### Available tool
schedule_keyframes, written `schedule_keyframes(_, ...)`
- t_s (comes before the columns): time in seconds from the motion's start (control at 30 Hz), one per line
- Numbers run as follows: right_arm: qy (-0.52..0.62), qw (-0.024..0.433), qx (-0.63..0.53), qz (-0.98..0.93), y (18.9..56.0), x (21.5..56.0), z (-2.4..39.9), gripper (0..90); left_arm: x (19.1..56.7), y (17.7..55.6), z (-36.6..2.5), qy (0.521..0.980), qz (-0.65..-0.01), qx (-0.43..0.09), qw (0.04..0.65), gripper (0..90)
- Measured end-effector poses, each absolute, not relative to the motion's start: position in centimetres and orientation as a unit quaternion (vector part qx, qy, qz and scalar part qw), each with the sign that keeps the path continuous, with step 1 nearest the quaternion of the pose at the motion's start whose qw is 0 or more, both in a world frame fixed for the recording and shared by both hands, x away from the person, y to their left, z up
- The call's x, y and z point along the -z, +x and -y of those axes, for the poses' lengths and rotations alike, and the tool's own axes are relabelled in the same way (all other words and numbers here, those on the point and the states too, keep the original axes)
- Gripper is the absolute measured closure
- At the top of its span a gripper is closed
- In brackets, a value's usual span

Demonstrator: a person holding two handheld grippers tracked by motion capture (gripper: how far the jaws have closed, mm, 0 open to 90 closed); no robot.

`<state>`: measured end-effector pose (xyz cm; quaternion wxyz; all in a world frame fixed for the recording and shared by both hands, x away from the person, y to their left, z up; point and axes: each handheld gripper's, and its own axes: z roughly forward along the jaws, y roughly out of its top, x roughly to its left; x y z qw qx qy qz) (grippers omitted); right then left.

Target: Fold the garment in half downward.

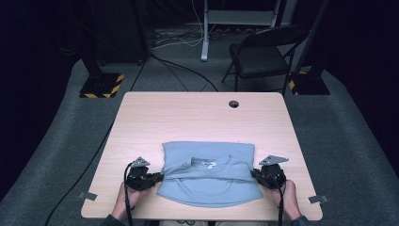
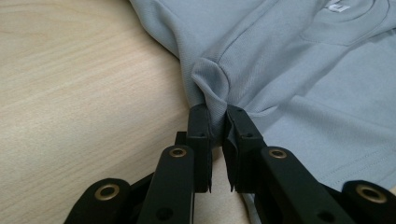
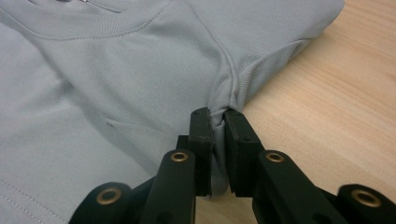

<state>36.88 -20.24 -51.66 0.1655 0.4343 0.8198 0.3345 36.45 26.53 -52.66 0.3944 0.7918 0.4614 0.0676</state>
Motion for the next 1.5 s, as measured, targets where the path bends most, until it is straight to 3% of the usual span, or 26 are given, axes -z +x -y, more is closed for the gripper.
schedule_keyframes(0.47,0.437,0.165,-0.334,-0.819,38.5,51.6,19.9,80.7,52.6,37.7,-27.3,0.783,-0.476,-0.068,0.395,78.5)
schedule_keyframes(0.5,0.437,0.165,-0.334,-0.819,38.5,51.6,19.9,79.0,52.6,37.7,-27.3,0.784,-0.475,-0.072,0.394,76.8)
schedule_keyframes(0.57,0.439,0.172,-0.332,-0.817,38.5,51.5,19.9,65.2,52.4,37.7,-27.3,0.786,-0.473,-0.078,0.389,69.9)
schedule_keyframes(0.8,0.434,0.16,-0.35,-0.814,38.4,50.0,20.6,44.6,50.0,37.9,-27.5,0.784,-0.459,-0.094,0.407,59.5)
schedule_keyframes(1.03,0.42,0.161,-0.367,-0.814,38.8,48.1,19.9,37.2,48.4,39.3,-26.1,0.797,-0.43,-0.098,0.413,56.2)
schedule_keyframes(1.5,0.409,0.112,-0.349,-0.836,42.8,49.8,15.9,36.3,50.5,43.2,-21.8,0.824,-0.412,-0.061,0.385,55.2)
